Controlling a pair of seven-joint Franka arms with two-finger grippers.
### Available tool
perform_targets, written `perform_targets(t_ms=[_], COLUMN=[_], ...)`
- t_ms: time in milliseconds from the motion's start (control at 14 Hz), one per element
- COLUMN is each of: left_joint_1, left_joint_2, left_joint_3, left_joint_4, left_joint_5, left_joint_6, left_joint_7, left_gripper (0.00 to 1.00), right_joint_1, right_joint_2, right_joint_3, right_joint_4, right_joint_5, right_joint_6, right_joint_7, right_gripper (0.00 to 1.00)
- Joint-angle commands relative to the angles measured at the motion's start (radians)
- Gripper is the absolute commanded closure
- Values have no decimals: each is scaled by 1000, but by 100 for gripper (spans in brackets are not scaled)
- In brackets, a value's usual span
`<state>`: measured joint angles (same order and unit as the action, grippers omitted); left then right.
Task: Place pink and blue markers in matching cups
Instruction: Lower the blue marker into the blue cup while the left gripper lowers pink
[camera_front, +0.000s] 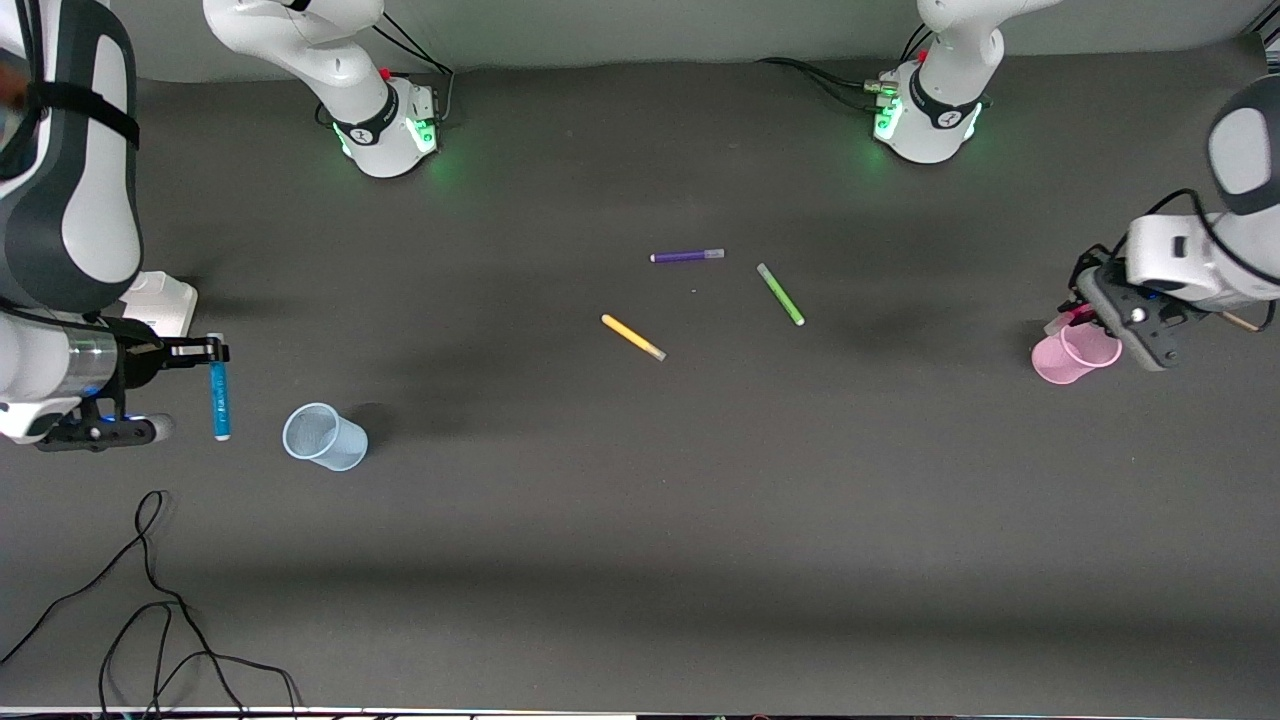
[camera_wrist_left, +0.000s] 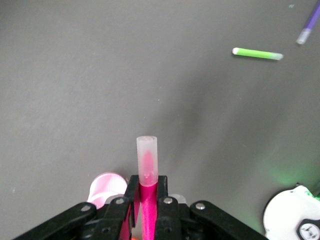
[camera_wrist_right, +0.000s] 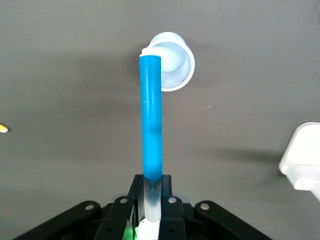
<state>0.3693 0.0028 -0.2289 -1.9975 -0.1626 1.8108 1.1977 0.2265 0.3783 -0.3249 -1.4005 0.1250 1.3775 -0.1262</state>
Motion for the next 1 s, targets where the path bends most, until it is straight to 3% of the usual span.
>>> perform_targets(t_ms=[0, 214, 429, 929], left_joint_1=[149, 236, 241, 235], left_joint_2=[6, 69, 77, 83], left_joint_3=[-4, -4, -4, -6], left_joint_4=[-86, -84, -83, -83], left_joint_5=[-119, -161, -166, -183], left_joint_6=[56, 55, 56, 53], left_joint_7=[283, 439, 447, 445], left_gripper=[100, 100, 100, 100], right_joint_1=[-29, -47, -76, -144], right_joint_2=[51, 95, 169, 341], right_joint_3=[-5, -5, -5, 1], right_joint_4=[23, 32, 60, 192], right_joint_5=[68, 129, 202, 263], right_joint_6=[-41, -64, -86, -183], right_joint_7=[-35, -33, -30, -26], right_gripper=[84, 84, 84, 84])
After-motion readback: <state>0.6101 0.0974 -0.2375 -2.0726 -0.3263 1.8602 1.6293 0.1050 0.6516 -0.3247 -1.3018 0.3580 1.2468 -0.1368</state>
